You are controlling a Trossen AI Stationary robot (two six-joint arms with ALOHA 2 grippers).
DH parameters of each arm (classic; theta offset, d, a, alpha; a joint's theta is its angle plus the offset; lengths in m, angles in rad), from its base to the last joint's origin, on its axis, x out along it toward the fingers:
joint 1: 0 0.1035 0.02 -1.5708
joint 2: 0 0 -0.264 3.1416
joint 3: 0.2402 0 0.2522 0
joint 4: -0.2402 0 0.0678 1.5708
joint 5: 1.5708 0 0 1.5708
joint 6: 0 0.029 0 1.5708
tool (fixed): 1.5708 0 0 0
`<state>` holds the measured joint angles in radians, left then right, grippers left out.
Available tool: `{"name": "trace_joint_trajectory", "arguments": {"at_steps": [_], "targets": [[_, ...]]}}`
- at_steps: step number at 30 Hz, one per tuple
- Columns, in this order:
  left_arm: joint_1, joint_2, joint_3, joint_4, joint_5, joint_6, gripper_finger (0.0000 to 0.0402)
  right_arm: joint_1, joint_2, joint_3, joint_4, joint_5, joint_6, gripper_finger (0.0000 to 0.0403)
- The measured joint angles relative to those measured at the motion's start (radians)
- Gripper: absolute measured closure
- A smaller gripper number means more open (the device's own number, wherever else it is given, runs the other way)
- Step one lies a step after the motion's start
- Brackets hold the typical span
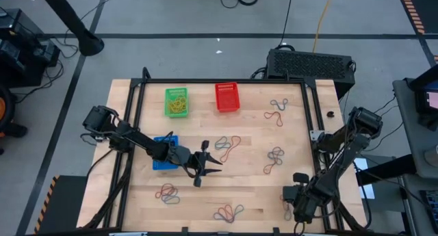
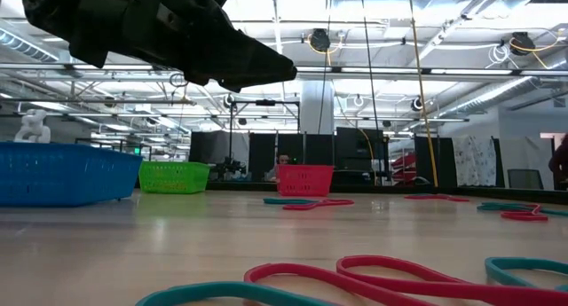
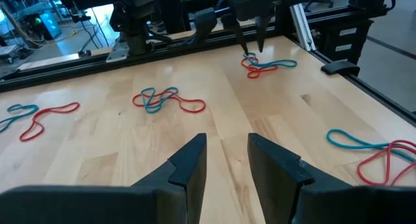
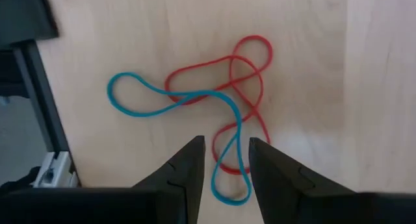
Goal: Sort rubber bands into baskets
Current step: Put the blue rubber band into the blue bin
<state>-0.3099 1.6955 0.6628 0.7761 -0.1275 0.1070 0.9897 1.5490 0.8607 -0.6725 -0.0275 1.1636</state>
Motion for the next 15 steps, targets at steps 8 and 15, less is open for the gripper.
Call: {"name": "trace_joint_trajectory", "arguments": {"at_steps": [8,15], "targets": [[0.000,0.000,0.000,0.000,0.000,0.000,0.0281,0.000,0.000,-0.072,0.097,0.001,0.013,0.0291],[0.000,0.000,0.000,0.000,0.000,0.000,0.0281,0.000,-0.005,-0.131,0.177,-0.034,0.034,0.0308]]}}
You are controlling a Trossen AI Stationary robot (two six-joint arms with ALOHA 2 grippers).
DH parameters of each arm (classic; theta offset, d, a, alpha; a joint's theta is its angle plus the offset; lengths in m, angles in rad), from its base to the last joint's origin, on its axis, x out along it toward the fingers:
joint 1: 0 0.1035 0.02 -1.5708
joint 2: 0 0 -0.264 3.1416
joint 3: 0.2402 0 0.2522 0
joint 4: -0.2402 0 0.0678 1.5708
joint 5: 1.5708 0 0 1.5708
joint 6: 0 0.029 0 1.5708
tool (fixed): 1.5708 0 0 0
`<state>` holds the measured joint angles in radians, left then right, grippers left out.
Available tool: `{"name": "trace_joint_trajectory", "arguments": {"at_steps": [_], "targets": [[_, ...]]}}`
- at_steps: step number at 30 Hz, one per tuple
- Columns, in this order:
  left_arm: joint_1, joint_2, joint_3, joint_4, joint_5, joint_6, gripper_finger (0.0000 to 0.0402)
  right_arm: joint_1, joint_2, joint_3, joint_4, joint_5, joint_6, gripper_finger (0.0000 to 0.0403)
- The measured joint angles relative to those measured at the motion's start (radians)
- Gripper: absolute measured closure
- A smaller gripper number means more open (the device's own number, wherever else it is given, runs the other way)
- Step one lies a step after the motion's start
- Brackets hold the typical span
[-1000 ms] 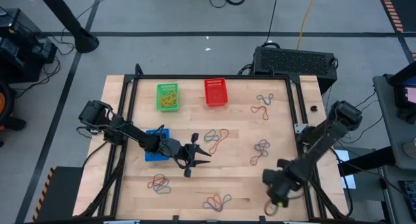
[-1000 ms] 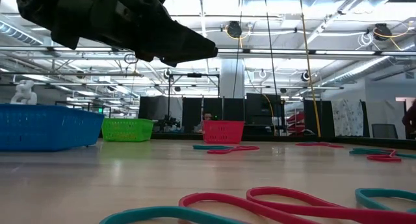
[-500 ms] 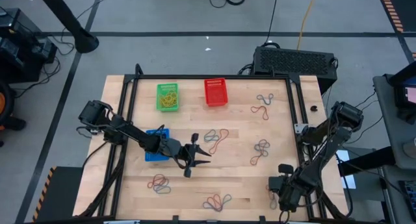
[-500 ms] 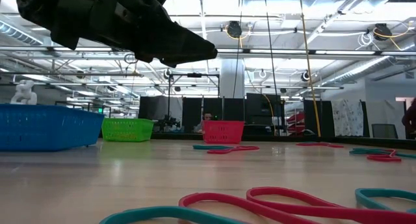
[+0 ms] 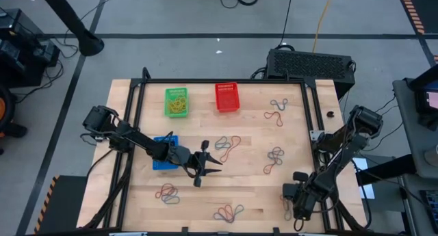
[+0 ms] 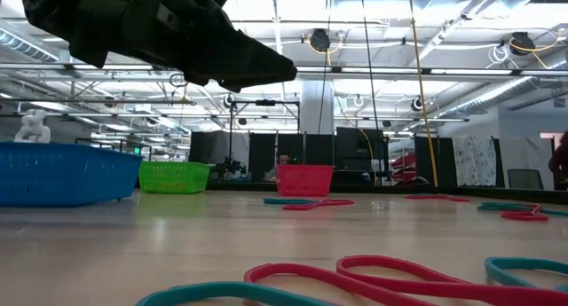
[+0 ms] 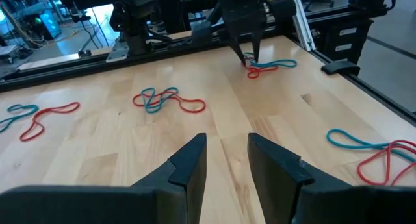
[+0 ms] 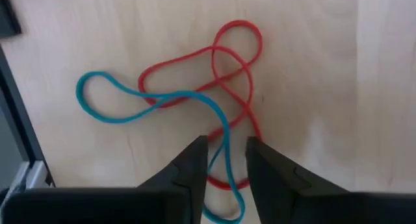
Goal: Sort rubber bands into baskets
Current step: Put the blue rubber band into the blue bin
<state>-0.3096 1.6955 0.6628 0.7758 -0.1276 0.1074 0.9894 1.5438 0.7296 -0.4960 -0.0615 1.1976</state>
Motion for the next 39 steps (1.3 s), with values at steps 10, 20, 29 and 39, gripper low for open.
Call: {"name": "trace_joint_trajectory", "arguments": {"at_steps": [10,20,29,39], "targets": [[0.001,0.000,0.000,-0.007,0.000,0.000,0.0281,0.000,-0.013,-0.002,-0.007,-0.029,-0.022,0.0395],[0.003,0.000,0.000,0.010,0.000,-0.023,0.0281,-0.051,-0.153,-0.002,-0.044,0.033,-0.024,0.0402],[0.016,0.003,0.004,0.115,0.082,-0.145,0.0281,-0.196,-0.225,-0.002,0.134,0.439,-0.384,0.0402],[0.084,0.231,0.141,0.260,0.225,-0.363,0.0281,-0.427,-0.219,-0.002,0.543,0.533,-0.955,0.0403]]}}
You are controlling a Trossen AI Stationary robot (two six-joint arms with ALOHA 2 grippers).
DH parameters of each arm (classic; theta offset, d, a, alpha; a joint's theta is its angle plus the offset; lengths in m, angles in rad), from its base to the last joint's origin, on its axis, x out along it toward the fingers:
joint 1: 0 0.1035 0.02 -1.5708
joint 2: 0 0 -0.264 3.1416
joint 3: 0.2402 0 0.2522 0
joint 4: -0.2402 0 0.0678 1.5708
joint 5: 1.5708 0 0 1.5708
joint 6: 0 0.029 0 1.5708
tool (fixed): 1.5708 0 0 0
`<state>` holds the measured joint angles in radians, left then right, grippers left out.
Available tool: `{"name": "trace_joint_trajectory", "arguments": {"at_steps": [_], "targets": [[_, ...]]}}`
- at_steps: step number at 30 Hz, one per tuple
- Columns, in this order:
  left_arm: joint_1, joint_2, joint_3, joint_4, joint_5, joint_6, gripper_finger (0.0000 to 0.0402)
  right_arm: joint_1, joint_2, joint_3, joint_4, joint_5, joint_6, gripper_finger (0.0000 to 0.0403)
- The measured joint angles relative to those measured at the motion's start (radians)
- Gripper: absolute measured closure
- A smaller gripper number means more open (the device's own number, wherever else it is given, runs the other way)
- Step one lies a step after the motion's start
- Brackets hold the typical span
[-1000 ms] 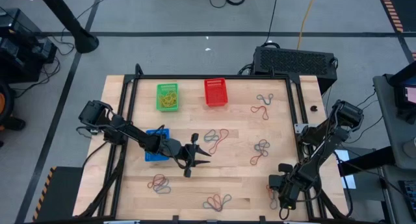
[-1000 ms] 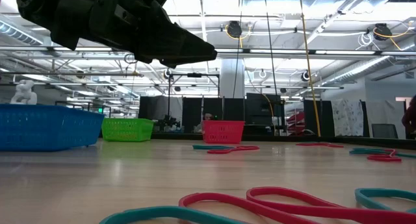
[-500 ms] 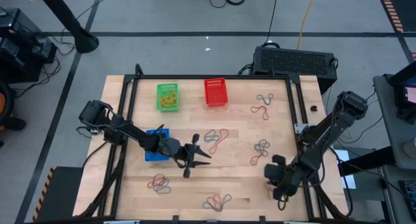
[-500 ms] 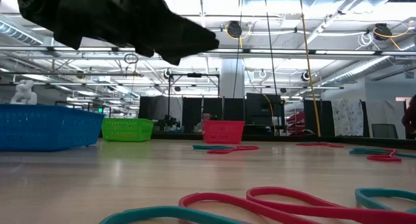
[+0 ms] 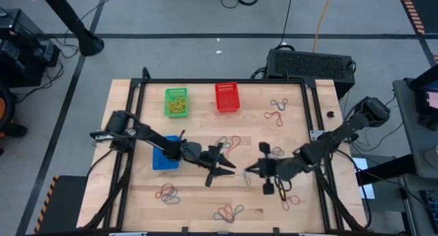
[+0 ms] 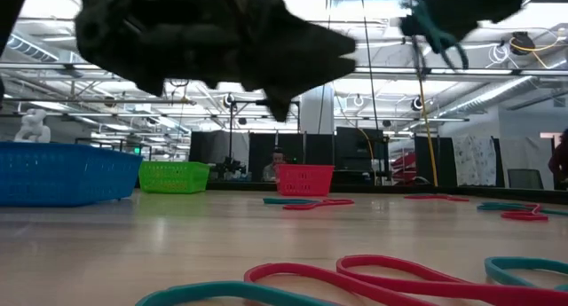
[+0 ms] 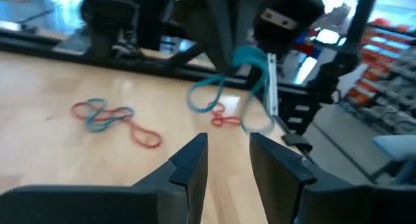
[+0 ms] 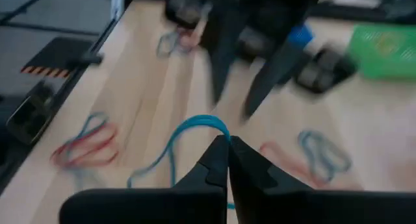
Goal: Sort rubber bands into baskets
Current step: Put the blue rubber band into the blue bin
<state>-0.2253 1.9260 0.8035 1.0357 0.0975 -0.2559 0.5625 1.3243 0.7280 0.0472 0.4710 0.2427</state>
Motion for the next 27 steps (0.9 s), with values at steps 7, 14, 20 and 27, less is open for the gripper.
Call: {"name": "trace_joint_trajectory", "arguments": {"at_steps": [7,14,20,27], "targets": [[0.023,0.093,0.097,0.080,0.058,0.001,0.0281,-0.089,0.000,0.000,0.053,-0.032,-0.087,0.0403],[0.061,0.093,0.105,0.088,0.058,-0.001,0.0281,-0.124,0.000,0.000,0.054,-0.031,-0.147,0.0402],[0.075,0.093,0.105,0.079,0.058,-0.001,0.0296,-0.127,0.000,0.000,0.046,-0.031,-0.184,0.0402],[0.083,0.092,0.105,0.080,0.058,-0.001,0.0390,-0.127,0.000,0.000,0.044,-0.029,-0.229,0.0402]]}}
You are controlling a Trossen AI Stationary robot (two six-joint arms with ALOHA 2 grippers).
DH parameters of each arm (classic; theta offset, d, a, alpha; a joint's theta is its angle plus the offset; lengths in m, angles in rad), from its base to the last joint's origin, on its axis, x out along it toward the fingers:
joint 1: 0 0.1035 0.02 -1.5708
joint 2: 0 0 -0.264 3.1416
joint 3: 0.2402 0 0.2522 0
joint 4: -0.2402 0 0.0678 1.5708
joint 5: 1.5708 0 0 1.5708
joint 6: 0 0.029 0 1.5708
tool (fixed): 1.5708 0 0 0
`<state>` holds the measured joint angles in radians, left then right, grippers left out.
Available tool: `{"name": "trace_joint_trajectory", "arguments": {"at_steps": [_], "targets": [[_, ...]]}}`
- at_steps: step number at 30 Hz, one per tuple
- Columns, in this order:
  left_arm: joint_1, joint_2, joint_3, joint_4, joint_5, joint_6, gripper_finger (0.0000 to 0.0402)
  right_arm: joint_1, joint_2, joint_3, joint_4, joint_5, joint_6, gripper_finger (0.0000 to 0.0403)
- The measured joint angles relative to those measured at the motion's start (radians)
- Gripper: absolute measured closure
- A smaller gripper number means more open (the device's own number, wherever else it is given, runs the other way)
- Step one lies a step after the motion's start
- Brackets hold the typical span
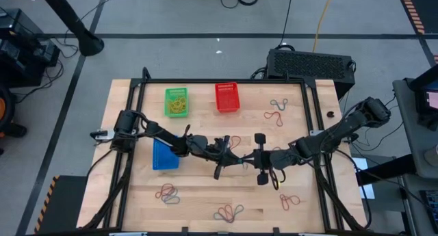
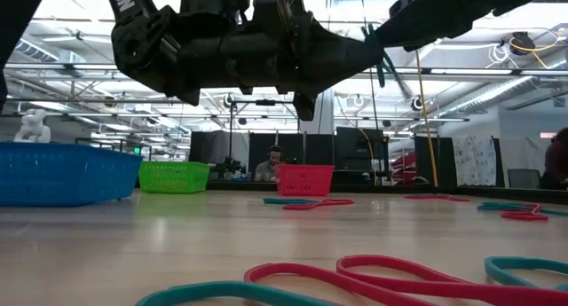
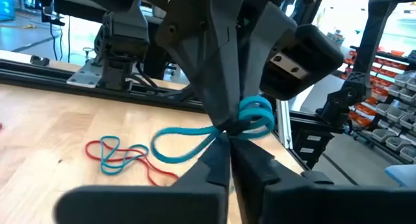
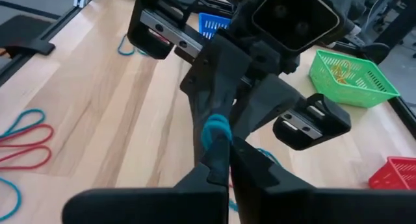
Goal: Sort rubber bands into baskets
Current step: Put the blue rubber band into the blue bin
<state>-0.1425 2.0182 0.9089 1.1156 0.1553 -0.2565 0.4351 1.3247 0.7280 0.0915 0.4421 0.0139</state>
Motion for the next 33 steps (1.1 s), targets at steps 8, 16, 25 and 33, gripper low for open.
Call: {"name": "trace_joint_trajectory", "arguments": {"at_steps": [8,16,25,33], "targets": [[0.000,-0.009,-0.001,-0.016,0.027,-0.001,0.0398,0.000,0.000,0.000,-0.029,-0.002,0.001,0.0373],[0.004,-0.166,-0.001,-0.319,0.031,0.060,0.0399,0.001,0.000,0.000,-0.073,0.001,0.004,0.0316],[-0.045,-0.474,-0.001,-0.937,-0.102,0.132,0.0400,0.002,0.000,0.000,-0.148,-0.003,0.053,0.0283],[-0.141,-0.754,-0.001,-1.515,-0.273,-0.069,0.0400,0.002,0.000,0.000,-0.150,-0.003,0.053,0.0282]]}}
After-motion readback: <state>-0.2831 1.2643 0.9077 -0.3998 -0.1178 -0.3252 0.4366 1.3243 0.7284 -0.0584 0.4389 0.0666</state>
